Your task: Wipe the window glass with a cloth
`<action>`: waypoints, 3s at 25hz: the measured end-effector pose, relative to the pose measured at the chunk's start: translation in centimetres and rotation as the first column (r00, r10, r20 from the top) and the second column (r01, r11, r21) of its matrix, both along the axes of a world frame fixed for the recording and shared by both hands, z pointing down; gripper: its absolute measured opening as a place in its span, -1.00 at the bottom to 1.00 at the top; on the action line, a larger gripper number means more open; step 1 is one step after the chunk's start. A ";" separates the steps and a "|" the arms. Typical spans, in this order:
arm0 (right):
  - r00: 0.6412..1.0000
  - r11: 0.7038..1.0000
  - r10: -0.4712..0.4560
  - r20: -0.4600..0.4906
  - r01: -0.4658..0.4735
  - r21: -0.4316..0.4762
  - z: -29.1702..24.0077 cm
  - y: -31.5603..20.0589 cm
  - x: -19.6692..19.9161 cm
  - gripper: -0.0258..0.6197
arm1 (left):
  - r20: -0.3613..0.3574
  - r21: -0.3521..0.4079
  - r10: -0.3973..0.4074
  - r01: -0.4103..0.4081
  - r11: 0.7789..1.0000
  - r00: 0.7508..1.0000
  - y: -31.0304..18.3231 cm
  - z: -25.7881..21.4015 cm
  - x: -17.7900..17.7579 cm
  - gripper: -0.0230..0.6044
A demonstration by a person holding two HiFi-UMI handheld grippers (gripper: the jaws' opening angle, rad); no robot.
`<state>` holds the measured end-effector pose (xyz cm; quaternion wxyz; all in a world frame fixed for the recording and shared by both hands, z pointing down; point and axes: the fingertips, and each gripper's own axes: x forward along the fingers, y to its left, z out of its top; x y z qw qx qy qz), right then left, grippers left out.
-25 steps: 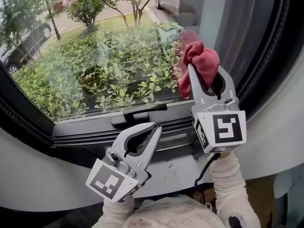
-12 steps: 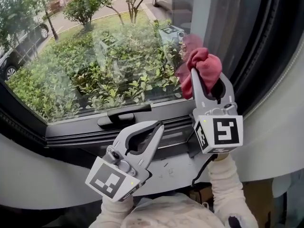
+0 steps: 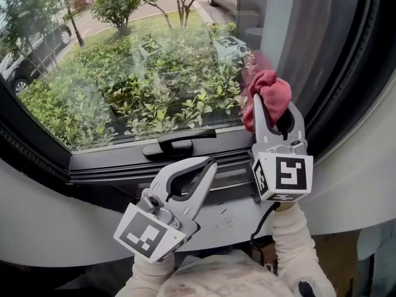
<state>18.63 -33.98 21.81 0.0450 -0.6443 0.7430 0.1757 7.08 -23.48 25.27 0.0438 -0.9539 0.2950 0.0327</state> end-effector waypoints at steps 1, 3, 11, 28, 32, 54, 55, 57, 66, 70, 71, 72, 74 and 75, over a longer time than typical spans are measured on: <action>1.000 1.000 -0.007 -0.006 0.007 0.004 -0.3 0.2 -0.8 -0.53 | 0.000 0.000 -0.003 0.003 1.000 1.000 0.2 -0.1 -0.3 -0.93; 1.000 1.000 -0.017 -0.011 0.017 0.005 -0.7 0.5 -2.6 -0.53 | -0.003 -0.001 -0.013 0.013 1.000 1.000 0.6 -0.2 -1.4 -0.92; 0.994 0.995 -0.097 -0.051 0.099 0.031 -1.7 0.7 -11.4 -0.53 | -0.026 0.005 -0.075 0.076 0.997 0.997 0.8 -0.4 -8.1 -0.93; 0.965 0.966 -0.244 -0.098 0.251 0.060 -2.7 1.7 -26.1 -0.53 | -0.056 -0.005 -0.172 0.172 0.985 0.983 1.3 -0.4 -18.2 -0.93; 0.962 0.966 -0.241 -0.130 0.250 0.064 -3.7 1.5 -26.4 -0.53 | -0.065 -0.001 -0.160 0.160 0.987 0.985 1.1 -0.1 -18.3 -0.93; 0.978 0.970 -0.173 -0.112 0.189 0.155 -9.8 0.8 -14.7 -0.53 | -0.063 0.020 -0.128 0.129 0.991 0.990 -0.8 -1.3 -11.0 -0.93; 0.980 0.971 -0.167 -0.107 0.182 0.155 -9.9 0.8 -13.5 -0.53 | -0.063 0.020 -0.122 0.124 0.992 0.990 -0.9 -1.5 -10.2 -0.93; 0.983 0.974 -0.153 -0.101 0.168 0.152 -10.2 0.8 -11.2 -0.53 | -0.063 0.019 -0.112 0.114 0.993 0.992 -0.9 -2.0 -8.5 -0.93; 0.995 0.985 -0.086 -0.059 0.094 0.148 -10.1 0.5 -2.6 -0.53 | -0.051 0.058 -0.051 0.054 0.997 0.997 -1.2 -2.7 -2.8 -0.92; 0.994 0.981 -0.092 -0.063 0.101 0.163 -9.3 0.3 -2.4 -0.53 | -0.047 0.067 -0.054 0.057 0.996 0.997 -1.5 -2.5 -2.0 -0.93; 0.994 0.982 -0.092 -0.062 0.101 0.162 -8.8 0.3 -2.4 -0.53 | -0.042 0.065 -0.053 0.056 0.996 0.998 -1.5 -2.3 -1.8 -0.92; 0.994 0.982 -0.093 -0.057 0.101 0.159 -8.2 0.4 -2.3 -0.53 | -0.036 0.063 -0.052 0.054 0.997 0.998 -1.5 -2.2 -1.7 -0.93; 0.994 0.984 -0.097 -0.049 0.103 0.147 -6.6 0.5 -2.1 -0.53 | -0.030 0.054 -0.052 0.053 0.997 0.998 -1.5 -1.9 -1.5 -0.92; 0.994 0.984 -0.099 -0.048 0.105 0.141 -5.7 0.5 -2.1 -0.53 | -0.029 0.049 -0.053 0.054 0.997 0.998 -1.6 -1.7 -1.4 -0.92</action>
